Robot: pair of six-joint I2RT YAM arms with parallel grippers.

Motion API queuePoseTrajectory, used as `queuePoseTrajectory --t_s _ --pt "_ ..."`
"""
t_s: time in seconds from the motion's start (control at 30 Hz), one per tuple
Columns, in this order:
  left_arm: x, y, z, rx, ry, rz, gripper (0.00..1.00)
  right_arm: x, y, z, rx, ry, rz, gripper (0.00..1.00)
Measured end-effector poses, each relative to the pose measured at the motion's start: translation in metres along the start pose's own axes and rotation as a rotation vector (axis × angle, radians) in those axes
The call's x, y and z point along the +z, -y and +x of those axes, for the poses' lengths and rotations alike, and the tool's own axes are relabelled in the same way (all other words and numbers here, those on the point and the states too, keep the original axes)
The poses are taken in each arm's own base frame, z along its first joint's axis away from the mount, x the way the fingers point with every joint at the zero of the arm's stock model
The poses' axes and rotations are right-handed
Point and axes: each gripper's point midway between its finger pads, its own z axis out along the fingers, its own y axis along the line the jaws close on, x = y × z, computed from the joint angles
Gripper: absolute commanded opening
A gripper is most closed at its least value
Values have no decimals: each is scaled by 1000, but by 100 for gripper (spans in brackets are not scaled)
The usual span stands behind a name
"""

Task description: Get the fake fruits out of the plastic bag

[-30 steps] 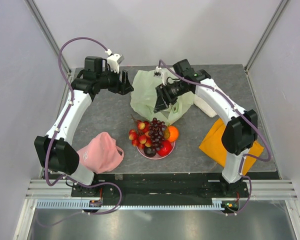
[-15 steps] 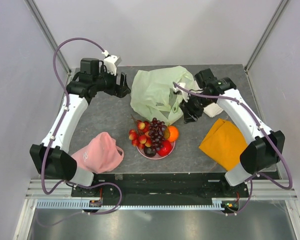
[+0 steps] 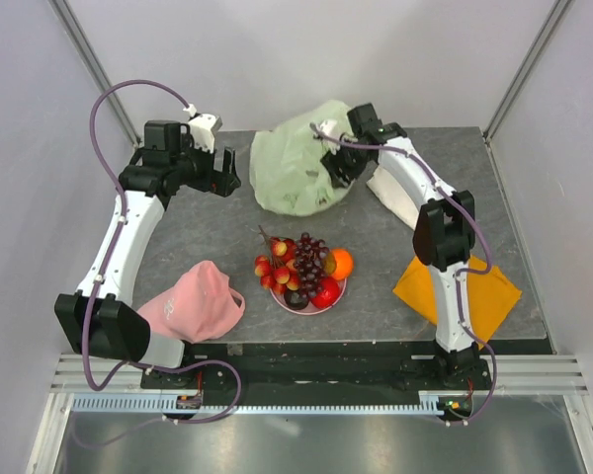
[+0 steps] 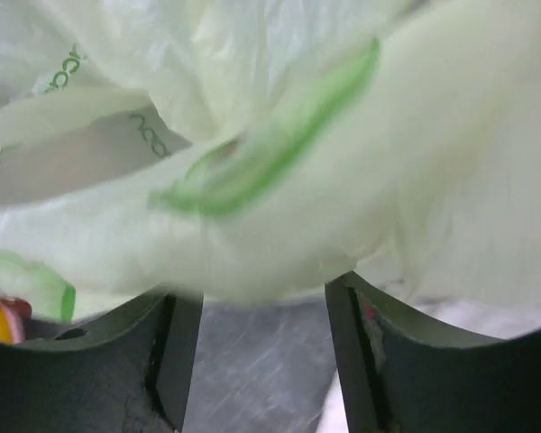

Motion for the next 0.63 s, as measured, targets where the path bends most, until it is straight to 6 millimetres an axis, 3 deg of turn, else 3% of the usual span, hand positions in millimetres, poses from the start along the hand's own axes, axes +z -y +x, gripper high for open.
queuePoseTrajectory --t_s 0.1,0.13,0.27,0.43,0.47,0.53,0.63 --pt "4 -2 13 -13 -30 -1 99 -12 34 -32 30 113 90 73" --pt "5 -3 17 -18 -39 -5 99 -22 41 -35 45 138 111 98" --pt "6 -10 26 -28 -60 -46 99 -63 40 -14 113 156 136 98" --pt "-3 -25 28 -39 -57 -128 99 -124 -5 32 280 126 212 98" --pt "-7 -29 26 -38 -45 -151 99 -157 -18 36 342 157 292 98" --pt "-10 -33 24 -35 -36 -174 99 -183 -13 33 360 208 393 98" --pt "-11 -38 20 -30 -23 -205 99 -204 -10 40 369 231 482 98"
